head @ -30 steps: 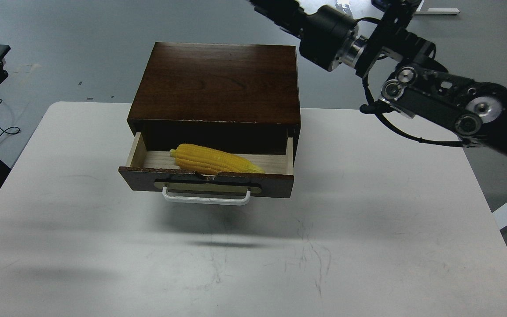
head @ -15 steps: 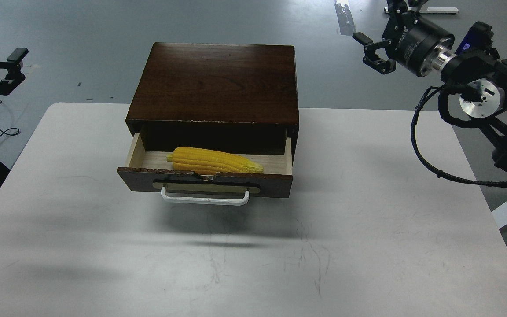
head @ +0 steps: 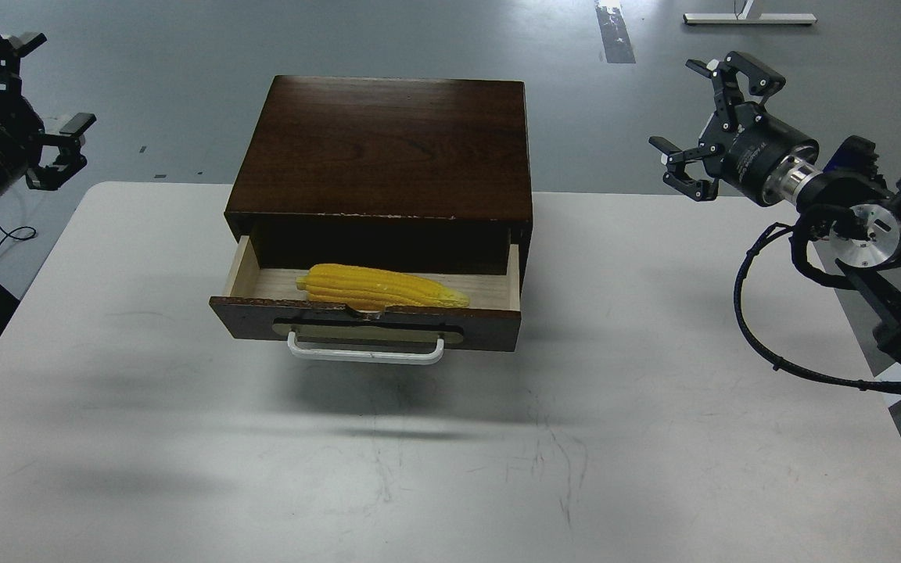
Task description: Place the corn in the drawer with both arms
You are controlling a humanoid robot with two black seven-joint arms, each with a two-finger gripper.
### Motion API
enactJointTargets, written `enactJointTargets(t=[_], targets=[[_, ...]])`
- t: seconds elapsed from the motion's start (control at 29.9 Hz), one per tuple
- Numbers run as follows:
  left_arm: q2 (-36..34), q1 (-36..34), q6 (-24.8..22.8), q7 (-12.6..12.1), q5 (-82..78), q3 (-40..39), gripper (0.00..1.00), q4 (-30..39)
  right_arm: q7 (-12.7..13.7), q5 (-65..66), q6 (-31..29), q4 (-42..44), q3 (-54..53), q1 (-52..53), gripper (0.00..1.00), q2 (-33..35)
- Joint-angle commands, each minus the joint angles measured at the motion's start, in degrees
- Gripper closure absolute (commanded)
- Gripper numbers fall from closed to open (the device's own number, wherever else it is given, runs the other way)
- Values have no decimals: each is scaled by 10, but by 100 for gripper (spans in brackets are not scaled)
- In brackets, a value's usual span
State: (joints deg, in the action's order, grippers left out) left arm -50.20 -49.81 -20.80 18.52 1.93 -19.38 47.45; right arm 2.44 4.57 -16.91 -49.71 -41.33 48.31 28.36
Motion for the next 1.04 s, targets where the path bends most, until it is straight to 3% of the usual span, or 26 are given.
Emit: enactJointTargets(t=[0.0,0.2,0.33,1.0], targets=[[22,2,1,-2,2,0,2,-4,-1,1,-1,1,-1,-12,3,1],[39,2,1,-4,1,0,2,-9,-2,10,-1,3,12,-16,0,-4],[41,2,3,-20,2,0,2,-9,-1,13,1,-1,34,-15,0,-4],[82,3,4,-21,2,0,2,-52,-6,13,-1,-1,33,-18,0,-12]])
